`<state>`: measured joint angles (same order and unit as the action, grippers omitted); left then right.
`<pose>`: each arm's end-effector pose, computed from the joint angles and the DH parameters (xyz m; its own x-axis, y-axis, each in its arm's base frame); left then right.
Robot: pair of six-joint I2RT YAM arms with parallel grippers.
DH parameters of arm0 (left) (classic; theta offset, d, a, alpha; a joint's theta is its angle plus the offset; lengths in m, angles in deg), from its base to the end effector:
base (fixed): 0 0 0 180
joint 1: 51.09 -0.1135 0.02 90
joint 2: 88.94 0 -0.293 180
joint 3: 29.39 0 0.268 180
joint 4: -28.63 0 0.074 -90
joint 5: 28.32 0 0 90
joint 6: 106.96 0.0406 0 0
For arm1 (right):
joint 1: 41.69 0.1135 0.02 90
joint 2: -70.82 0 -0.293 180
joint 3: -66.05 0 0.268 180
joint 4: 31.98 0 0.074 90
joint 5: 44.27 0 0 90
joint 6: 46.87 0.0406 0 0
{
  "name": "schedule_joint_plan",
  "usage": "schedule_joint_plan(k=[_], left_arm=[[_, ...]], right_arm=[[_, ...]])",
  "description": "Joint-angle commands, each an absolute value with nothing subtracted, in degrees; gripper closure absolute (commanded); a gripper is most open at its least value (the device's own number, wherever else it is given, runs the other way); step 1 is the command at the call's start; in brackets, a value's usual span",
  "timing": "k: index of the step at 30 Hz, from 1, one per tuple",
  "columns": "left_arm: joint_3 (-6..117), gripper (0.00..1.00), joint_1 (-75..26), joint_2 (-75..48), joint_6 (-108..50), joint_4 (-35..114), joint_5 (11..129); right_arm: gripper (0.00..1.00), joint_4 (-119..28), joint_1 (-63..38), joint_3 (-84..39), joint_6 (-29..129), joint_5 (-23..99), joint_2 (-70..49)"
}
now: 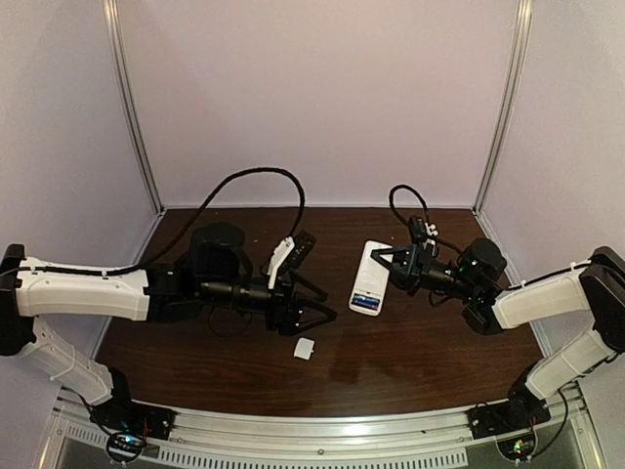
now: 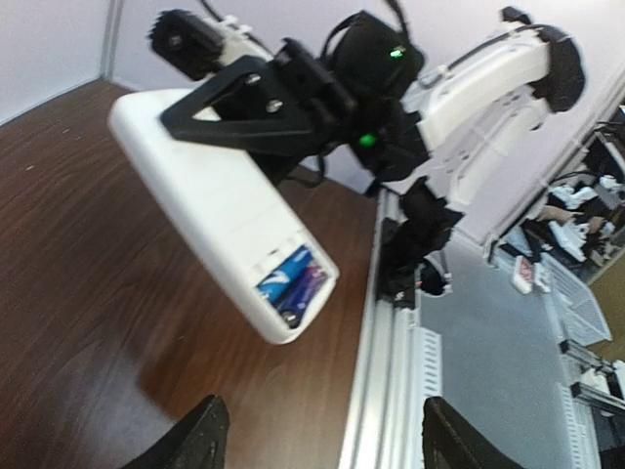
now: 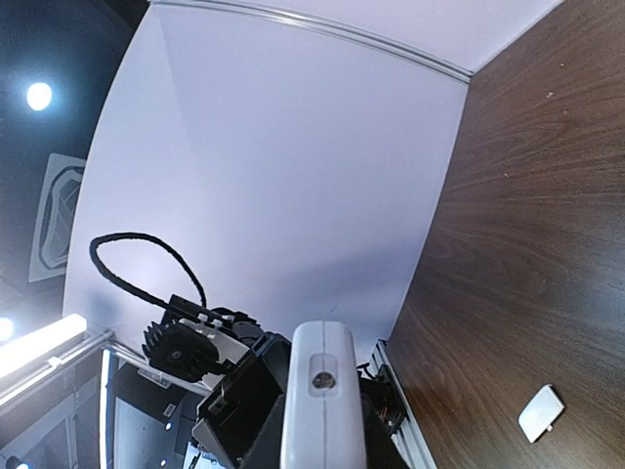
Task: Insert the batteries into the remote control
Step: Press the battery in the battery compartment.
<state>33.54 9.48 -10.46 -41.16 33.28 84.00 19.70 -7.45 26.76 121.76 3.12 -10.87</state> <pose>0.1460 -0.2901 0.2902 -0.5568 0.2152 -0.8023 0.8251 0.2547 -0.5043 0.2144 0.1792 0.2395 -0.9212 0.2458 -0.3016 -0.3212 -0.0431 0.9460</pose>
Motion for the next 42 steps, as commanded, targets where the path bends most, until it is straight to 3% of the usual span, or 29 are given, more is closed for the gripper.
schedule_joint_plan(k=[1,15,30,42], left_arm=[[34.3,0.33,9.3,-8.6,-47.0,19.2,100.0],[37.2,0.48,6.7,-3.7,-55.8,17.7,101.5],[36.8,0.61,6.0,-0.2,-63.2,4.7,109.3],[34.7,0.58,5.6,0.0,-63.2,6.9,105.4]], right_arm=[[1.0,32.5,-7.8,24.5,125.0,-1.4,-11.8],[1.0,42.4,-6.2,22.4,129.9,-3.5,-13.3],[1.0,50.0,-4.5,20.7,133.9,-4.0,-16.1],[1.0,51.9,-4.1,20.3,135.2,-3.6,-16.1]])
